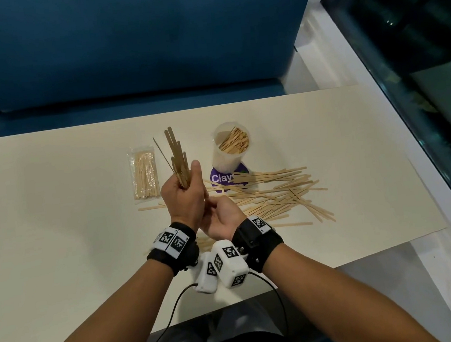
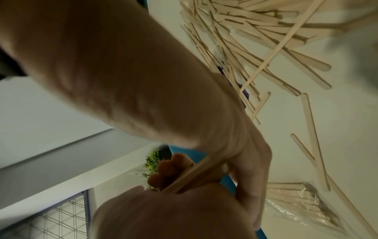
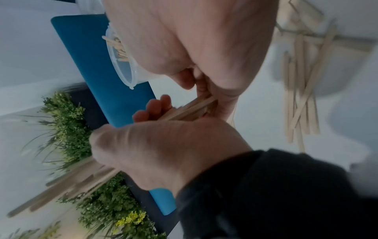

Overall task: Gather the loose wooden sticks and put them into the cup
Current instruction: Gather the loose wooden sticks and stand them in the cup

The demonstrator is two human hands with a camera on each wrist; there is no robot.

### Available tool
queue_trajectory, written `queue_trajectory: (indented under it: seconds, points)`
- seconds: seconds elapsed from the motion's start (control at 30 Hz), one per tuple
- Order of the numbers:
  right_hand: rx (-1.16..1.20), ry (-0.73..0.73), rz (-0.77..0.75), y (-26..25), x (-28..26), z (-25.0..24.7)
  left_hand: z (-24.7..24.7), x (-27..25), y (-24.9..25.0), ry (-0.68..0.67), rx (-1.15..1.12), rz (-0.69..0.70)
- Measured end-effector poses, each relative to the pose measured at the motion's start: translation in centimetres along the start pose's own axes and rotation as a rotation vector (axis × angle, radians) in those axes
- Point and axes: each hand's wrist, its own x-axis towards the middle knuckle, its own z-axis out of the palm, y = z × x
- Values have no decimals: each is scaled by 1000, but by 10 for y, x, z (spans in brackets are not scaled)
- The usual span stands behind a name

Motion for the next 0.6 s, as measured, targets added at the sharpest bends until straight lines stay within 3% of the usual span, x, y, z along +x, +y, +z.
queue_trajectory:
  seconds: [0.3, 0.4, 0.47, 0.53, 0.6]
  points:
    - [54, -163, 7, 0, -25, 14, -3, 1, 4, -61, 27, -9]
    - [-284, -127, -3, -4, -27, 15, -4, 4, -1, -46, 93, -21]
    - [-655, 34, -231, -14, -29, 22, -8, 5, -5, -95, 158, -48]
    - [-917, 134, -675, -31, -35, 32, -13, 3, -8, -181, 242, -69]
    - [-1053, 61, -1094, -49, -47, 48, -17, -1, -11, -284, 333, -65]
